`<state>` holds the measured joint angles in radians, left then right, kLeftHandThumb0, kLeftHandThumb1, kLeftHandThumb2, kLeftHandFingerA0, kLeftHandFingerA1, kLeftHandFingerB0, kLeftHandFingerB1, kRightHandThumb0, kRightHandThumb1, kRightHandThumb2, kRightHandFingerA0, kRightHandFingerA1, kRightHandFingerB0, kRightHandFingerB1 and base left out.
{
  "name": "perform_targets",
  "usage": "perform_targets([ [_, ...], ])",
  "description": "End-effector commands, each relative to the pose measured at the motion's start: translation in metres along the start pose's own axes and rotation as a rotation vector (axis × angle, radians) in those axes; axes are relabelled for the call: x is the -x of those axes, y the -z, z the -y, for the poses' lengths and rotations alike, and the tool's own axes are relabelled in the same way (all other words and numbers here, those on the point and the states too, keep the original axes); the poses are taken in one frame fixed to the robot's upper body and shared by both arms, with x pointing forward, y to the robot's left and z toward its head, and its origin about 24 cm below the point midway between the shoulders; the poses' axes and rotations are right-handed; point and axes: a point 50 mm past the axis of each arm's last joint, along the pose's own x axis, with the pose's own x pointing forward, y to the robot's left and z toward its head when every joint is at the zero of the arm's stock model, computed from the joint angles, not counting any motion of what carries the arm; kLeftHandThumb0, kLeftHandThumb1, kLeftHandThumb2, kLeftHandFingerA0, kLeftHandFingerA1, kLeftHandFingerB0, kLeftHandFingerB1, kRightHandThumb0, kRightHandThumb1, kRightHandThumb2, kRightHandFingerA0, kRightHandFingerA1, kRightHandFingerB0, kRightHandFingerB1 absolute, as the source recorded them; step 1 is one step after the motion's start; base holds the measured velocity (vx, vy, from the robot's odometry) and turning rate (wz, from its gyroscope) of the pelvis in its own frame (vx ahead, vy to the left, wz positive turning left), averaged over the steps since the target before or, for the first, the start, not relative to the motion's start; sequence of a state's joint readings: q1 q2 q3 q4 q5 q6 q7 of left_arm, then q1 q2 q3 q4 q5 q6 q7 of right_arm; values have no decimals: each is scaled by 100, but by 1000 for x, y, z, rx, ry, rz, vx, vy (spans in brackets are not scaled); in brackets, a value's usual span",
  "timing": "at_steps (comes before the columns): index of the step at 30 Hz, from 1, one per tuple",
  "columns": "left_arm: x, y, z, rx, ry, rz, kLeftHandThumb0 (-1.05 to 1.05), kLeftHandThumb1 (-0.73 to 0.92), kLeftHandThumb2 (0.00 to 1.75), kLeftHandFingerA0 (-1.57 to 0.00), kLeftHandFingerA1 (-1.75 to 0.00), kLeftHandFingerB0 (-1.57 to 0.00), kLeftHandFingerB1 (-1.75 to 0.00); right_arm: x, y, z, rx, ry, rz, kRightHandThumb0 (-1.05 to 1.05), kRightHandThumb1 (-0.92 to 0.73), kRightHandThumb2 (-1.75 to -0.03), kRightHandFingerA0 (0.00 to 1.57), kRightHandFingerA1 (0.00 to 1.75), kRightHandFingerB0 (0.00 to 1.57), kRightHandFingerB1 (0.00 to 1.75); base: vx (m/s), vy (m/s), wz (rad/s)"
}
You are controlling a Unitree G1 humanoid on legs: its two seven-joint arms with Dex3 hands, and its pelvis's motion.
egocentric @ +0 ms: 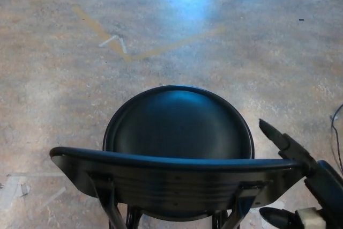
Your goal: Use the right hand to rotate the back of the chair to its left.
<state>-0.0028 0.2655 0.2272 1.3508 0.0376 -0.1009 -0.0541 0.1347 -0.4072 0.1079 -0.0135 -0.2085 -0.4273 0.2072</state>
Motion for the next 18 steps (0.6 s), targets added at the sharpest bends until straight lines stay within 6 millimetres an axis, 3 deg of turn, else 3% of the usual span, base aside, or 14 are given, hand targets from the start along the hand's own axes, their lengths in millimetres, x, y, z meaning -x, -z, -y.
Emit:
perform_targets([
  [1,1,3,-3,-7,-8,-9,-71,86,66,-53,-43,-49,-39,-8,-6,-16,-17,-91,-11,-102,-66,-61,0,0,0,0,0,0,0],
  [18,1,3,-6,-21,-10,-13,-69,87,66,-55,-43,-49,-39,-53,-37,-79,-60,-246,114,-105,-67,-62,0,0,0,0,0,0,0],
])
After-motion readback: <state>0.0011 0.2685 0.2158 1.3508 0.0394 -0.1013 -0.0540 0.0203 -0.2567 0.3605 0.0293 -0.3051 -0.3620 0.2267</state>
